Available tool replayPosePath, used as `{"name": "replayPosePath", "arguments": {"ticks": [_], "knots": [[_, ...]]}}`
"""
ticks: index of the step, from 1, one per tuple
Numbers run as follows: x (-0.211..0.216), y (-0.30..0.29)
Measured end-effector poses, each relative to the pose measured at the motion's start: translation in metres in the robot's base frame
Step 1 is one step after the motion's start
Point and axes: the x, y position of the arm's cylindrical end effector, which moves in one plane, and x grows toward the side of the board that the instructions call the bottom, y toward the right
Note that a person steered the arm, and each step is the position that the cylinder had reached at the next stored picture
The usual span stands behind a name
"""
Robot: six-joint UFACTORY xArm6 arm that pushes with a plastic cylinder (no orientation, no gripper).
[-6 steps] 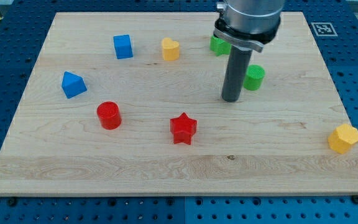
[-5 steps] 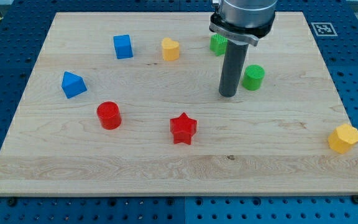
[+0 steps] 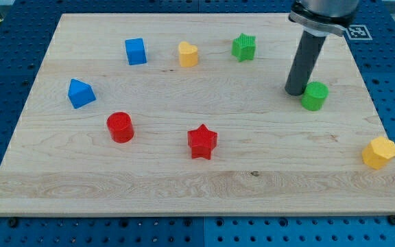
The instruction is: Push the green circle towards the hexagon
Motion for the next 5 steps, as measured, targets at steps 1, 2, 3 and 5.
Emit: {"name": "replayPosePath", "arguments": {"ticks": [1,2,3,5], "knots": [[0.004,0.013],[0.010,0.032],[0.019,0.045],[0.040,0.071]]}}
